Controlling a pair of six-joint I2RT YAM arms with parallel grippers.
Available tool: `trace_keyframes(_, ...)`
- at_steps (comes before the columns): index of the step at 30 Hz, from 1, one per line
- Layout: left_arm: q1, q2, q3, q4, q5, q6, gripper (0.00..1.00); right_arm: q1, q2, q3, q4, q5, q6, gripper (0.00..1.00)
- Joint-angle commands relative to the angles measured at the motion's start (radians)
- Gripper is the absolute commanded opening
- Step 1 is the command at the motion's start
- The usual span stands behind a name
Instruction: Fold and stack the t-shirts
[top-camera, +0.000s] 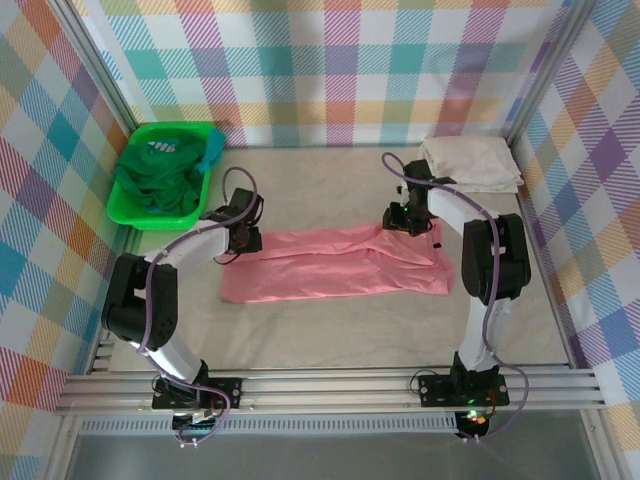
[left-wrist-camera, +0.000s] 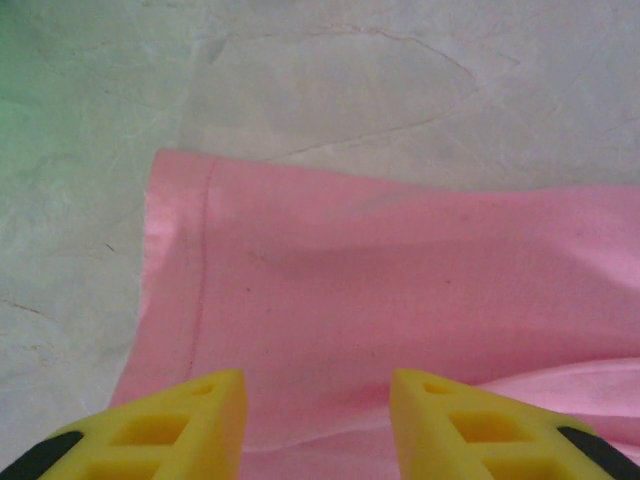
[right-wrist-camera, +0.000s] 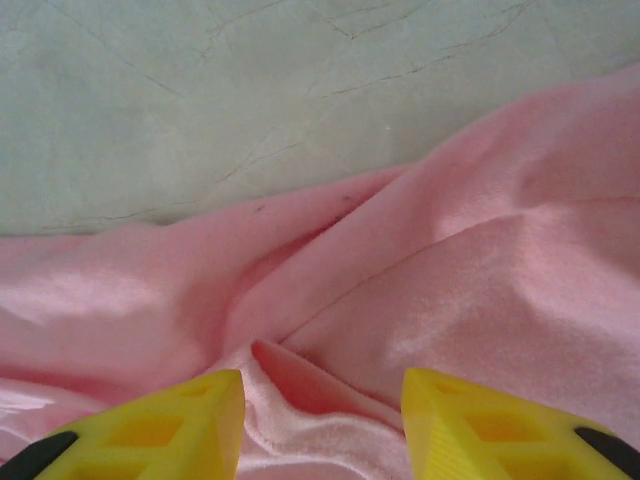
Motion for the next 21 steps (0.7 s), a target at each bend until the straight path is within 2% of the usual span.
trace_keyframes(1, -0.027, -0.034, -0.017, -0.012, 0.01, -0.022, 0.42, 0.003, 0.031, 0.042, -0.01, -0.034, -0.033, 0.46)
trace_keyframes(11, -0.063, -0.043, -0.036, -0.012, 0.019, -0.055, 0.43, 0.016, 0.102, 0.08, 0.027, -0.082, -0.037, 0.41)
trace_keyframes(21, -0.064, -0.079, -0.053, -0.026, -0.014, -0.062, 0.43, 0.027, 0.015, 0.036, 0.022, -0.054, -0.032, 0.14)
